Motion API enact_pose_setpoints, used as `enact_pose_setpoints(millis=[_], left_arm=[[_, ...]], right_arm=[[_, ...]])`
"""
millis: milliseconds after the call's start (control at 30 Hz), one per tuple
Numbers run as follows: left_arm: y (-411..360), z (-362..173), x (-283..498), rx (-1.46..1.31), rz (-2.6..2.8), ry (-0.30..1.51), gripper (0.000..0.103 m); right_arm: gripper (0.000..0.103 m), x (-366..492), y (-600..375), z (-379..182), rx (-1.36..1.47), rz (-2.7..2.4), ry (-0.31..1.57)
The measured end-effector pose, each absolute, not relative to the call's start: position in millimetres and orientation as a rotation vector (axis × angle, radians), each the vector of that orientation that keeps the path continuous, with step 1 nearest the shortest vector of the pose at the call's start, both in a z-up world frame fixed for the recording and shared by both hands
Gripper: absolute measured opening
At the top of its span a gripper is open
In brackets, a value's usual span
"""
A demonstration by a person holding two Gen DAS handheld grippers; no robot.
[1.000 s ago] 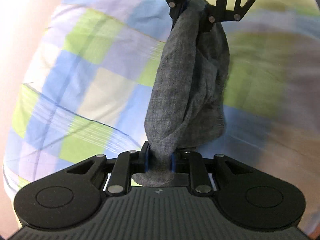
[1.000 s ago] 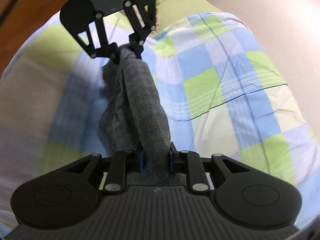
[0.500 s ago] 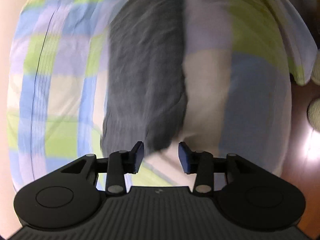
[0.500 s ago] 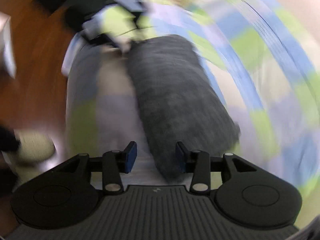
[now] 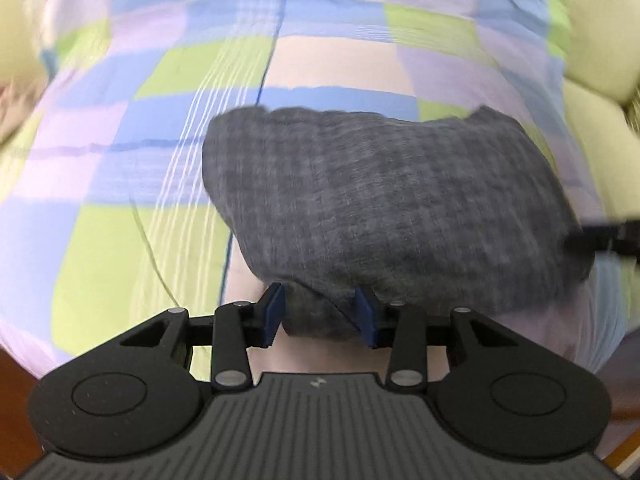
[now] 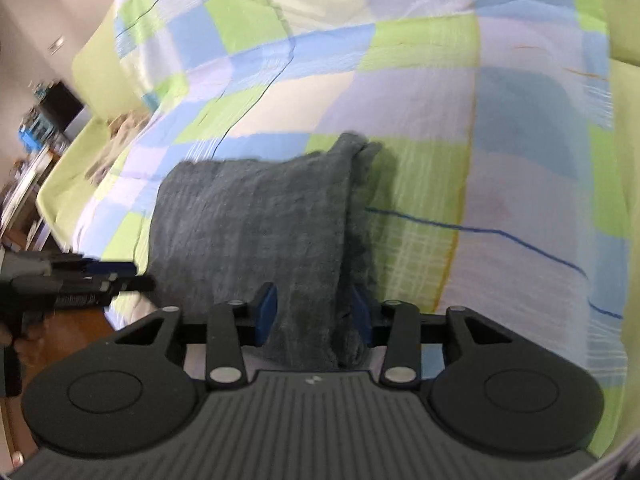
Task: Fold clothes
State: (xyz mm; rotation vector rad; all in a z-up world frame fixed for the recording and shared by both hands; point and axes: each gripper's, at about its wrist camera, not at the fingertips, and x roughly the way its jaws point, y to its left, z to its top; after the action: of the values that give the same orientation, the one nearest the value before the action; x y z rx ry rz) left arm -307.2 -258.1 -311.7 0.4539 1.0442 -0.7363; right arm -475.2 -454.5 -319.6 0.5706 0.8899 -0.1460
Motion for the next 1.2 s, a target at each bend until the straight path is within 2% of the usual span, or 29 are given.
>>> enact_pose_setpoints(millis=[100, 200, 333, 367, 433, 500, 567, 633, 667, 700, 733, 767, 800, 900, 1000, 1133, 1167, 1200], left_arm=[[-263, -316, -303, 0.47, -0.714, 1.053, 0.046], [-258, -321, -308, 0.491, -0.714, 1.056, 0.048], [-251, -336, -309, 0.515, -0.696, 1.104, 0.047], [-247, -334, -309, 0.5, -0.694, 1.106, 0.043], [-239, -326, -306, 0.439, -0.711, 1.099, 0.042], [-232, -320, -301, 0.368, -0.73, 1.105, 0.044], [-226, -323, -292, 0.306, -0.723, 1.131, 0.044], [-221, -330, -281, 0.232, -0.717, 1.167, 0.042], [-217, -333, -276, 0.174, -0.729, 1.185, 0.036], [-214, -335, -271, 0.122, -0.74, 1.201, 0.018], [-211, -336, -268, 0.082, -0.751, 1.212, 0.015], [-205, -339, -265, 0.017, -0.767, 1.22, 0.01], [-201, -340, -263, -0.026, -0.78, 1.213, 0.008], [-189, -335, -262, -0.081, -0.835, 1.163, 0.005], [-190, -337, -268, 0.009, -0.88, 1.141, 0.005], [-192, -360, -274, 0.131, -0.897, 1.175, 0.006], [-194, -361, -274, 0.151, -0.902, 1.169, 0.006], [-199, -358, -274, 0.186, -0.913, 1.152, 0.006]], right_arm=[[0.006, -474, -444, -322, 0.506, -0.133, 0.882], [0.005, -481, -436, -301, 0.457, -0.186, 0.814], [0.005, -488, -434, -322, 0.51, -0.276, 0.926], [0.006, -488, -433, -325, 0.519, -0.278, 0.934], [0.014, -487, -433, -319, 0.527, -0.295, 0.915], [0.04, -486, -433, -311, 0.538, -0.316, 0.89], [0.04, -486, -431, -306, 0.518, -0.335, 0.89], [0.041, -484, -429, -307, 0.507, -0.334, 0.902], [0.041, -482, -428, -308, 0.506, -0.332, 0.911], [0.041, -480, -427, -310, 0.505, -0.33, 0.919], [0.04, -478, -424, -312, 0.489, -0.327, 0.932], [0.031, -476, -421, -316, 0.461, -0.325, 0.949], [0.017, -475, -420, -320, 0.45, -0.321, 0.962], [0.011, -475, -431, -323, 0.526, -0.335, 0.952], [0.006, -480, -441, -320, 0.599, -0.36, 0.912], [0.006, -482, -442, -332, 0.629, -0.391, 0.961], [0.007, -479, -442, -331, 0.625, -0.399, 0.969], [0.014, -476, -440, -327, 0.608, -0.403, 0.974]])
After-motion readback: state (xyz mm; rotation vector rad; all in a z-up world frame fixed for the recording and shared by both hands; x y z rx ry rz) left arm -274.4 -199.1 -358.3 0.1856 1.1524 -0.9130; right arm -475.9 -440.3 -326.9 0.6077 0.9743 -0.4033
